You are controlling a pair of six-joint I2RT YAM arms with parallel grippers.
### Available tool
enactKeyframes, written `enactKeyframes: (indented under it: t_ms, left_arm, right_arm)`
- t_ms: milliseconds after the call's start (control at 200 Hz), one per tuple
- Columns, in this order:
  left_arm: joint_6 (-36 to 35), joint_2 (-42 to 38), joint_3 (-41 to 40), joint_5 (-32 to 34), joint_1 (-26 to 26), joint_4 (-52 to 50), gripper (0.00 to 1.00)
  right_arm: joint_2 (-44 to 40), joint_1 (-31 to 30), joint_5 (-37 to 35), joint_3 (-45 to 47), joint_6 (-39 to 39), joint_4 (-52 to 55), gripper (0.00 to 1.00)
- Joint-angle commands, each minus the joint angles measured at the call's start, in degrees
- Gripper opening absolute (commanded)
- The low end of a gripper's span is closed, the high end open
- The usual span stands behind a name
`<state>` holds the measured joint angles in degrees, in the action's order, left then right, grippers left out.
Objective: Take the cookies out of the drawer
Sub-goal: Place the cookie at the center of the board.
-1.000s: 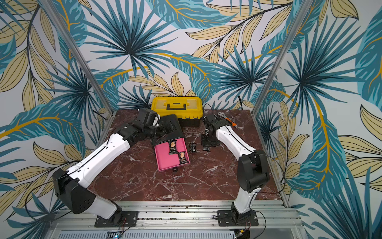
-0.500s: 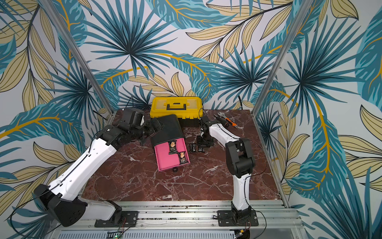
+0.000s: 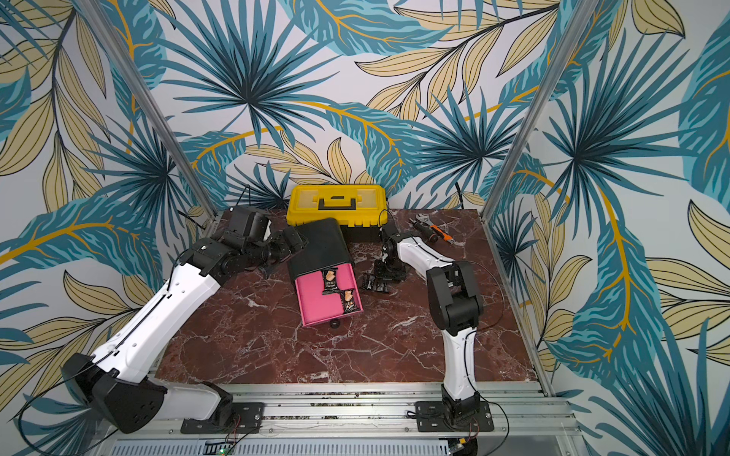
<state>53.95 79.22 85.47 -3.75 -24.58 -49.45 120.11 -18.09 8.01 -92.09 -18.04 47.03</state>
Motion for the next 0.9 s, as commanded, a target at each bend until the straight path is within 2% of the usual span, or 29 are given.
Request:
enactKeyframes:
  t_ms: [0, 140, 255, 351, 401, 451, 546, 681, 791, 896]
  left_arm:
    - [-1.29, -1.31, -2.12, -0.96, 1.9, -0.6, 1.0]
    - [-1.37, -2.9, -3.88, -2.37, 4.06, -0.73, 1.0]
    - [-2.29, -4.15, -4.69, -2.48, 5.11, -1.64, 1.0]
    - [-3.76, -4.6, -5.09, -3.8, 6.48, -3.17, 1.0]
    - [-3.88, -4.67, -6.08, -5.73, 7.8, -3.46, 1.0]
    - [-3.96, -4.65, -8.33, -11.18, 10.07, -1.8, 1.0]
    - [-2.94, -4.94, -11.03, -19.41, 13.72, 0.0, 1.0]
    - [-3.91, -4.82, -12.43, -19.98, 14.85, 4.36, 1.0]
    - [-4.08, -0.39, -9.42, -24.53, 15.66, 5.04, 1.0]
    - [-8.49, 4.24, -5.01, -29.65, 15.85, 2.18, 1.0]
  right_arm:
    - [-0.03, -0.19, 0.87, -0.78, -1.22, -0.51, 0.42]
    - [-2.38, -0.19, 0.22, 0.18, -2.23, -0.4, 0.51]
    - [-5.84, -0.19, -1.7, 1.28, -3.59, -0.34, 0.53]
    - [-9.45, -0.34, -0.24, 2.12, -6.12, -0.76, 0.53]
    - [-11.68, -0.93, 0.53, 2.67, -7.66, -1.13, 0.53]
    - [-14.16, -1.82, 1.13, 3.66, -10.07, -0.97, 0.53]
    - [-20.79, -5.32, 0.72, 7.05, -14.33, -2.44, 0.53]
    - [-28.66, -11.75, -4.61, 10.7, -19.91, -5.65, 0.53]
    - [-32.13, -17.19, -7.56, 12.98, -24.91, -9.9, 0.53]
    - [-34.01, -22.39, -10.75, 14.36, -27.41, -14.89, 0.53]
